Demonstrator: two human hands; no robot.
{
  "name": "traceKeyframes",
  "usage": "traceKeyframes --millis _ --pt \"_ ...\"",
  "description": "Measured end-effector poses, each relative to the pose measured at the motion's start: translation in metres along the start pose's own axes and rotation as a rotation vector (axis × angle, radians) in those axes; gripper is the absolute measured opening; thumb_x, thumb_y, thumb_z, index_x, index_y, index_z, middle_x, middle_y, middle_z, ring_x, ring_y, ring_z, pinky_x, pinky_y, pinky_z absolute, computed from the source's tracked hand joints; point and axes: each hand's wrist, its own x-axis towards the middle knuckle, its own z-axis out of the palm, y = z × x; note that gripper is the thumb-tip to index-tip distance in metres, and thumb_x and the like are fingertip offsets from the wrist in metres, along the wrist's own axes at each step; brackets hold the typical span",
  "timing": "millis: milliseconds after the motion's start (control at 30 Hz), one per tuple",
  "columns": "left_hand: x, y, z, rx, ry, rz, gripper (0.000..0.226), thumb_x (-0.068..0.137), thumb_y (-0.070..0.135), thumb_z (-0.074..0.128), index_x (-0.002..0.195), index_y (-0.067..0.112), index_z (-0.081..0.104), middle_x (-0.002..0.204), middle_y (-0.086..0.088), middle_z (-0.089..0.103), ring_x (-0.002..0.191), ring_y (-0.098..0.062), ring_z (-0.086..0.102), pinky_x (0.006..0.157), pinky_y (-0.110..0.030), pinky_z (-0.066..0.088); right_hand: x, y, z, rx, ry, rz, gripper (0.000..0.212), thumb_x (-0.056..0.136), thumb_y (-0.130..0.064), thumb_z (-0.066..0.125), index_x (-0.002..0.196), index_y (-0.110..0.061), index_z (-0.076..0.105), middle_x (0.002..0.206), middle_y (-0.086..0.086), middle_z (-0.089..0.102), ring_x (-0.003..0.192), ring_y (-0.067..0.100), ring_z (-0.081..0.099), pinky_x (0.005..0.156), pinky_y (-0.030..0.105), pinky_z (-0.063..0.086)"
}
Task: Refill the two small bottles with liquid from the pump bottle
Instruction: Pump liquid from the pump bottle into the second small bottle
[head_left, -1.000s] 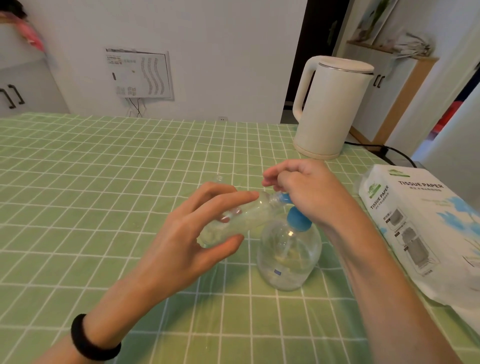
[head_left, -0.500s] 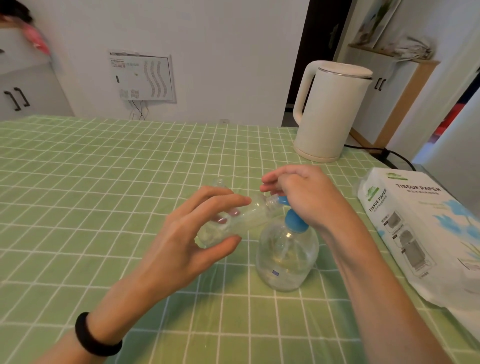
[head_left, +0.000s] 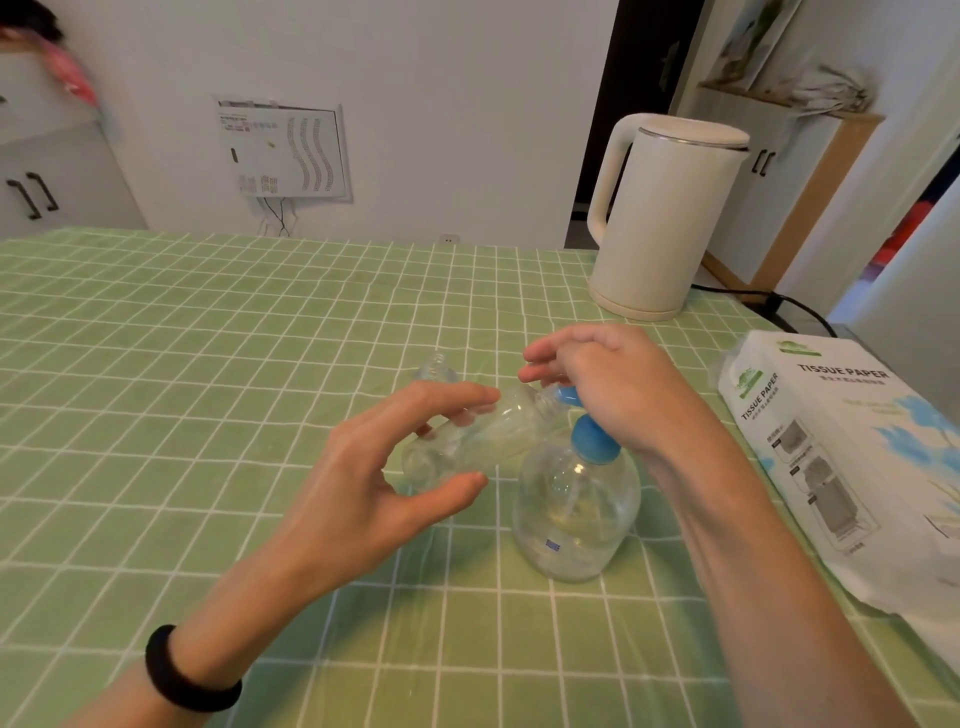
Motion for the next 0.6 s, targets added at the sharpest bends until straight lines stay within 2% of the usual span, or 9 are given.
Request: traceKeyframes --millis 133,300,500,600 --pt "-0.0023 -0.0020 0.0004 0.001 -0.014 -0.012 0.047 0.087 0.029 0.078 0.132 0.031 0.065 0.126 0.016 0.072 0.114 -0.015 0.070 0.090 -0.028 0.053 -0.0014 0.0050 0.0011 0.007 -0.029 0.040 0.034 0.099 -0.012 0.044 0.096 -0.024 0.076 0.092 -0.012 0.079 0.093 -0.003 0.066 0.073 0.016 0.042" --pt "-0.0027 -0.0022 0.0001 0.011 -0.009 -0.014 0.049 0.086 0.028 0.079 0.133 0.026 0.065 0.126 0.015 0.072 0.113 -0.015 0.071 0.090 -0.028 0.053 -0.0012 0.0033 -0.0036 0.044 0.012 0.002 0.033 0.097 -0.015 0.045 0.092 -0.026 0.076 0.093 -0.011 0.079 0.098 0.005 0.069 0.088 0.026 0.051" --pt "-0.0008 -0.0033 -0.0026 -0.001 -0.010 -0.014 0.050 0.087 0.029 0.079 0.134 0.029 0.064 0.128 0.016 0.072 0.114 -0.015 0.071 0.092 -0.024 0.052 0.0001 0.0029 -0.0023 0.034 0.019 0.021 0.036 0.097 -0.012 0.042 0.095 -0.025 0.076 0.094 -0.011 0.079 0.094 -0.002 0.067 0.074 0.017 0.043" --pt "-0.0008 -0.0037 -0.0039 0.005 -0.022 -0.008 0.050 0.087 0.028 0.079 0.135 0.031 0.064 0.128 0.016 0.071 0.115 -0.013 0.070 0.092 -0.024 0.052 -0.0018 0.0048 -0.0008 0.021 -0.012 0.053 0.036 0.098 -0.012 0.043 0.097 -0.024 0.076 0.096 -0.011 0.079 0.092 -0.004 0.065 0.074 0.017 0.043"
